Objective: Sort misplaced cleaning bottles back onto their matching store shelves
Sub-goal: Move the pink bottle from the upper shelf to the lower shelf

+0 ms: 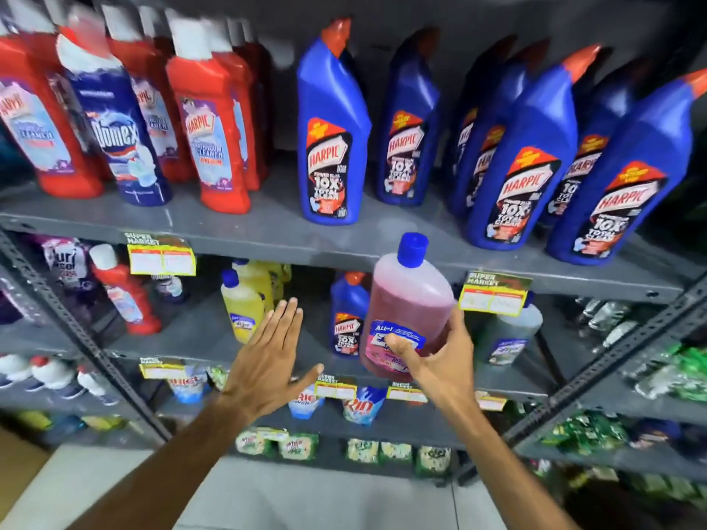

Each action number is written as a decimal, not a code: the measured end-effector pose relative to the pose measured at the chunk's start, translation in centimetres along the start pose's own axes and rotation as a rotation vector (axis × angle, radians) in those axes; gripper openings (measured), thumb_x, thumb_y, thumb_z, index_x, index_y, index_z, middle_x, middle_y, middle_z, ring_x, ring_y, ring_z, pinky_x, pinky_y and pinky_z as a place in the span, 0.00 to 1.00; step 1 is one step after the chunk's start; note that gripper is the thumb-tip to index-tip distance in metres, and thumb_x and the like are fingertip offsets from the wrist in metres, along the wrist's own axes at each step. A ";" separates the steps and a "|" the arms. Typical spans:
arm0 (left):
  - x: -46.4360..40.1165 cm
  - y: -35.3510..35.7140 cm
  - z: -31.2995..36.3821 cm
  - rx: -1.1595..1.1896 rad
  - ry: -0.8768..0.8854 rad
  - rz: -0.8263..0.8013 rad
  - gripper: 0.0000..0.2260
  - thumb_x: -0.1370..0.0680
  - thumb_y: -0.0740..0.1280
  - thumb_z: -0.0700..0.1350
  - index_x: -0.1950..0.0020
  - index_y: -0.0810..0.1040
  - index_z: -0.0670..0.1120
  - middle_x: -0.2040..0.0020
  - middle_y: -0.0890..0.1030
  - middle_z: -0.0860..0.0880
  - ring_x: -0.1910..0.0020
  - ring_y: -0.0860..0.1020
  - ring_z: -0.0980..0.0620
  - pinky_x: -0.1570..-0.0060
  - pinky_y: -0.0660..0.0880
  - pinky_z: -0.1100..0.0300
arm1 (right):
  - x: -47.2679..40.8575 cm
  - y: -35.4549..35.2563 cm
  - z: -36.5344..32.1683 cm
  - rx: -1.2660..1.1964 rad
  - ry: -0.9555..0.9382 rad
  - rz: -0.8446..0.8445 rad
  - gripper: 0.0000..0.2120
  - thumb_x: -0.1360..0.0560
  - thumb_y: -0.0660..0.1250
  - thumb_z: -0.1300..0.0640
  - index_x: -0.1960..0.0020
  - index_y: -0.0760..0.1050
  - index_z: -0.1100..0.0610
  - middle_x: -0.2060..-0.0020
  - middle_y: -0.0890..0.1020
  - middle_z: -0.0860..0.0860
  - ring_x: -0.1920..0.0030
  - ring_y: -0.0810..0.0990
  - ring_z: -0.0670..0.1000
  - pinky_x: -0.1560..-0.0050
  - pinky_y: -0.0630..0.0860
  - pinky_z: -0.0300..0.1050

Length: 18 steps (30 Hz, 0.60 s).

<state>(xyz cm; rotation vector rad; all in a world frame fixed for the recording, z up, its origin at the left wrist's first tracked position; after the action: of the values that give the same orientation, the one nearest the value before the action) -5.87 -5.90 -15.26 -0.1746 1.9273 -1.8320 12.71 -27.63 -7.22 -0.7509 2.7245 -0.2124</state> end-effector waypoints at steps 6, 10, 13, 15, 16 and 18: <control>-0.5 7.8 -1.0 0.065 0.000 -0.125 0.48 0.20 0.57 0.71 0.16 0.52 0.35 0.14 0.50 0.37 0.15 0.52 0.39 0.18 0.49 0.46 | 1.3 2.1 7.5 0.132 0.147 0.136 0.31 0.42 0.87 0.55 0.48 0.71 0.42 0.51 0.82 0.38 0.54 0.82 0.35 0.53 0.79 0.38; -2.1 13.0 -1.9 0.104 -0.011 -0.227 0.51 0.21 0.53 0.75 0.15 0.49 0.35 0.14 0.47 0.37 0.14 0.49 0.39 0.16 0.51 0.45 | 0.6 4.0 11.9 0.156 0.228 0.225 0.31 0.40 0.87 0.60 0.49 0.70 0.43 0.54 0.82 0.38 0.58 0.81 0.30 0.59 0.76 0.27; -3.5 15.9 -2.4 0.127 -0.004 -0.256 0.54 0.23 0.53 0.77 0.15 0.48 0.35 0.14 0.45 0.37 0.14 0.48 0.40 0.16 0.51 0.44 | -0.2 5.3 14.3 0.141 0.270 0.316 0.33 0.39 0.87 0.56 0.43 0.71 0.49 0.52 0.84 0.43 0.57 0.83 0.35 0.56 0.79 0.30; -4.2 17.4 -2.8 0.123 0.010 -0.254 0.55 0.24 0.53 0.78 0.15 0.48 0.35 0.14 0.46 0.36 0.14 0.49 0.39 0.16 0.50 0.44 | -1.0 6.1 15.2 0.138 0.287 0.361 0.33 0.38 0.87 0.56 0.42 0.70 0.52 0.53 0.82 0.42 0.56 0.82 0.34 0.57 0.76 0.26; -4.6 18.0 -3.0 0.116 0.015 -0.251 0.56 0.25 0.53 0.79 0.16 0.48 0.35 0.14 0.46 0.36 0.14 0.49 0.39 0.16 0.50 0.45 | -1.4 6.4 15.6 0.138 0.296 0.379 0.32 0.37 0.86 0.57 0.43 0.70 0.52 0.54 0.81 0.40 0.58 0.81 0.32 0.58 0.76 0.26; -5.2 19.0 -3.5 0.109 0.021 -0.255 0.58 0.26 0.54 0.80 0.16 0.47 0.34 0.14 0.46 0.35 0.14 0.48 0.40 0.16 0.47 0.47 | -2.1 7.0 16.3 0.129 0.314 0.418 0.32 0.37 0.86 0.57 0.42 0.70 0.53 0.55 0.81 0.39 0.59 0.81 0.30 0.56 0.78 0.29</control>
<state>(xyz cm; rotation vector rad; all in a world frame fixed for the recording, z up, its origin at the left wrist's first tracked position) 1.57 1.24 -32.39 -0.3824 1.8846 -2.1043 16.45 -21.59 -23.58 -0.1081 3.0447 -0.4344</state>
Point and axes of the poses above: each hand's wrist, its own x-axis away from the middle knuckle, its own y-axis out of the palm, z = x × y, the point moved 2 cm from there along -x, towards the middle knuckle
